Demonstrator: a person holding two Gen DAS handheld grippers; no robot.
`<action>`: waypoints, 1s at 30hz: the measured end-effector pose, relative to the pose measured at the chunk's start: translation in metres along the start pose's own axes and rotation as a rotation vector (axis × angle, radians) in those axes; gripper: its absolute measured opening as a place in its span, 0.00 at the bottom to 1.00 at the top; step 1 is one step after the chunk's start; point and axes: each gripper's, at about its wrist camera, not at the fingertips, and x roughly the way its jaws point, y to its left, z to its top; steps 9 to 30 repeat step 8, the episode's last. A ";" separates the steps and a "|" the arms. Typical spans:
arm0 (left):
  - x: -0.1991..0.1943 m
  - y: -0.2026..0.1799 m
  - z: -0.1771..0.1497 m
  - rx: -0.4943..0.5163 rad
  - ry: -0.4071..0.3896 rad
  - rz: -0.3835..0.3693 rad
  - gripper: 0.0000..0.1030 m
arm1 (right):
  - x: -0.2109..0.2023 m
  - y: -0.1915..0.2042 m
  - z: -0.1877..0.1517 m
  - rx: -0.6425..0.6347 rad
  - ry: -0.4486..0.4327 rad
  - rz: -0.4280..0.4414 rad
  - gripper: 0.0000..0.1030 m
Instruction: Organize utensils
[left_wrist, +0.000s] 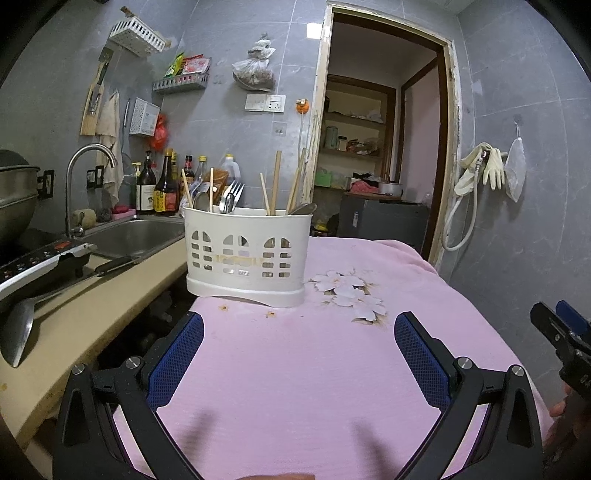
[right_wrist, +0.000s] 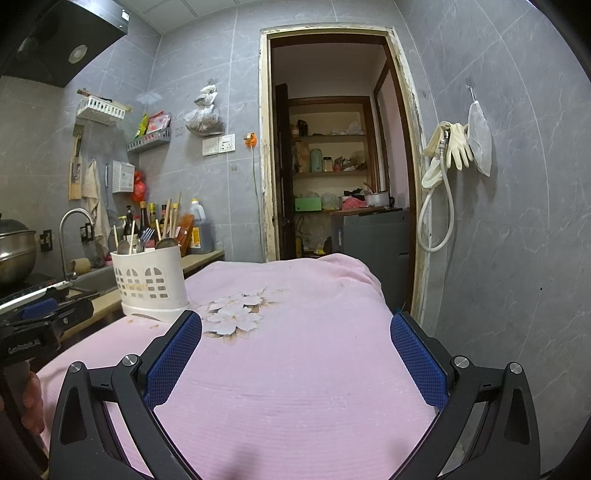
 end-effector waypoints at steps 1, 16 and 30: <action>0.000 0.000 0.000 0.001 0.002 0.000 0.98 | 0.000 0.001 -0.001 0.002 0.002 0.001 1.00; 0.001 0.001 -0.002 -0.002 0.008 0.002 0.98 | -0.002 0.005 -0.003 -0.003 0.006 0.002 1.00; 0.001 0.001 -0.002 -0.002 0.008 0.002 0.98 | -0.002 0.005 -0.003 -0.003 0.006 0.002 1.00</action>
